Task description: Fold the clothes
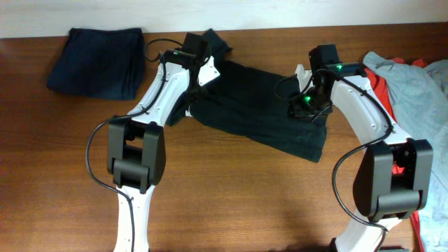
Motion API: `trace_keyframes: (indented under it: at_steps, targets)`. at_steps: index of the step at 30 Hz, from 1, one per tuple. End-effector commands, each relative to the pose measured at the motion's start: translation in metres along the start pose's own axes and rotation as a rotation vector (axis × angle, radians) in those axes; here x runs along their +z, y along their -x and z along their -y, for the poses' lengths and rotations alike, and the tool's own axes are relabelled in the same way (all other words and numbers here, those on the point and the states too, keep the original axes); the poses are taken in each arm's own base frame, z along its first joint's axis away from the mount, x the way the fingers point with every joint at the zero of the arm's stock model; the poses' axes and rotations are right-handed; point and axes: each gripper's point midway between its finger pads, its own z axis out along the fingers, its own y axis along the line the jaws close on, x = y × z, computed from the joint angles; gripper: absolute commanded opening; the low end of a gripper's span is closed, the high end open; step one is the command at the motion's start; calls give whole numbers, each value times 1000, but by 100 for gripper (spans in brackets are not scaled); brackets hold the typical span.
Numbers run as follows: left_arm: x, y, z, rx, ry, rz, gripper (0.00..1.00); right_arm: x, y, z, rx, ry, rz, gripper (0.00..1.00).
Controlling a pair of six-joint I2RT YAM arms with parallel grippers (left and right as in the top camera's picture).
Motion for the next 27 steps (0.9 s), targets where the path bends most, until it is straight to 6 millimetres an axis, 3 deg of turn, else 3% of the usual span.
trace_keyframes:
  at_steps: [1, 4, 9, 14, 20, 27]
  targets:
    - [20, -6, 3, 4, -21, -36, 30, -3, 4, -1, -2, -10, 11, 49]
    - [26, -8, 5, 5, -28, -46, 29, -3, 4, -1, -2, -10, 11, 49]
    - [24, -5, 3, 4, -20, -36, 10, -3, 4, -1, -3, -10, 14, 49]
    - [16, 3, -5, -1, -1, -9, 3, -3, 4, 0, -2, -10, 13, 49]
    - [-5, 22, -21, -11, 42, 51, 2, -3, 4, -1, -3, -10, 14, 49]
    - [-7, 37, -24, -12, 58, 111, 2, -3, 5, 0, -3, -10, 16, 49]
